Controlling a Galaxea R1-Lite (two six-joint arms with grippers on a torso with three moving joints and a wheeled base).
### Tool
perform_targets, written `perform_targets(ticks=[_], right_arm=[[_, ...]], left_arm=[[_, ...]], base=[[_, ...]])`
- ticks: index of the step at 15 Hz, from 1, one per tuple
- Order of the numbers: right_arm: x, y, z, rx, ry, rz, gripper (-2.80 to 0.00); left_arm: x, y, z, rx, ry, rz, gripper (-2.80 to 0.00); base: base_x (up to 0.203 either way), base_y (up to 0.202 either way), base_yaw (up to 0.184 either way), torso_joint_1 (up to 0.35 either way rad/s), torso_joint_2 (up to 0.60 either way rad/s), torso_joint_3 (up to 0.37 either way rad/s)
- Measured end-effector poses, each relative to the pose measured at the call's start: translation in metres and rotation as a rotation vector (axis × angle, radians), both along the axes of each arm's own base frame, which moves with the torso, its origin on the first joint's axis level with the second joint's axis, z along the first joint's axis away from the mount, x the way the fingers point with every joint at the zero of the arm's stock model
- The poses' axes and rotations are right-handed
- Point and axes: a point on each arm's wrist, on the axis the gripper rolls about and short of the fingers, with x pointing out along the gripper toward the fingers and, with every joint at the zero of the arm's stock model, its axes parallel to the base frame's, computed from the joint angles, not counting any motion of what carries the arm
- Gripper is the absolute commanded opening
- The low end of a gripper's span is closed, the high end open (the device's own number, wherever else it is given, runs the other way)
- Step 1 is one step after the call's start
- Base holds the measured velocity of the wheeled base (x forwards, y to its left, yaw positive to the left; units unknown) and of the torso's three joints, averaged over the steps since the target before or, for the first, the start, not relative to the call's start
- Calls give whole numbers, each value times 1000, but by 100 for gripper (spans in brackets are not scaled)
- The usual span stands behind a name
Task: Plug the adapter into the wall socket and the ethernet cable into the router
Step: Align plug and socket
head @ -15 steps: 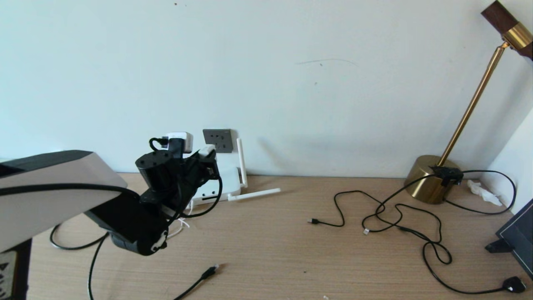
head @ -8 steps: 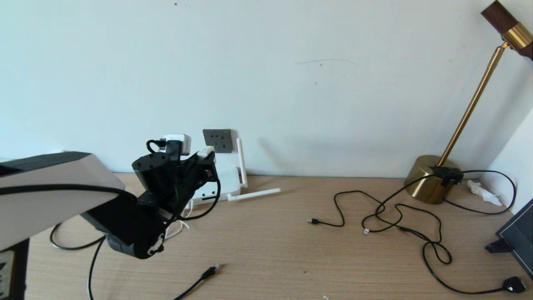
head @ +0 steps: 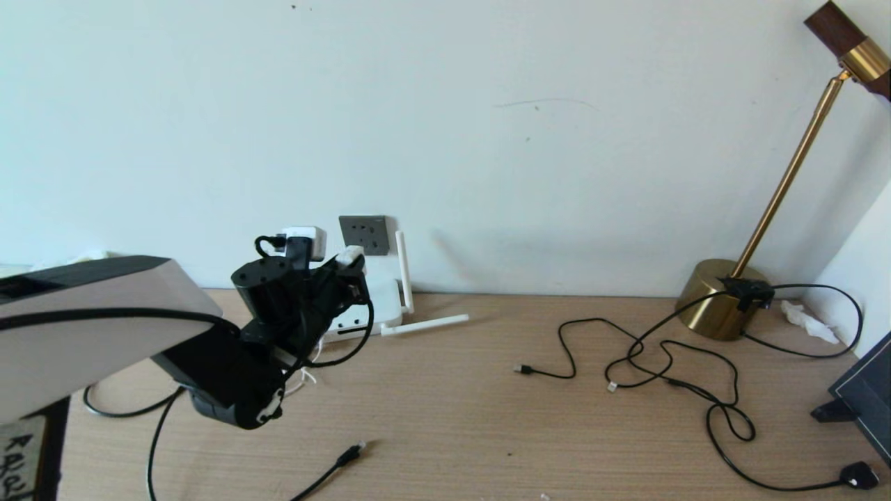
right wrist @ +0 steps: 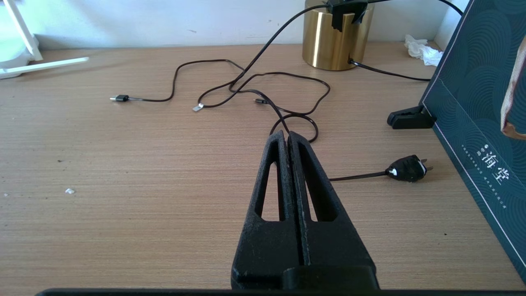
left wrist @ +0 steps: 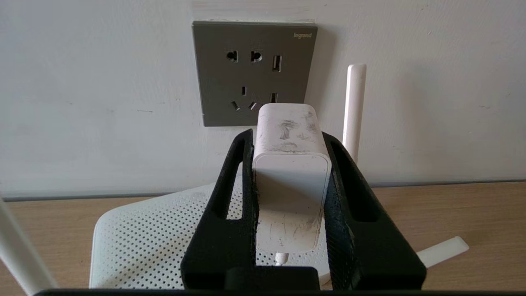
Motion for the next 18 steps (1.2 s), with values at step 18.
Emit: perform_targets(ticks=[18], right_arm=[[0,0,0,0,0,0,-280]], left_arm=[[23,1,-4,20,-54,110,-280]], base=[[0,0,0,0,0,0]])
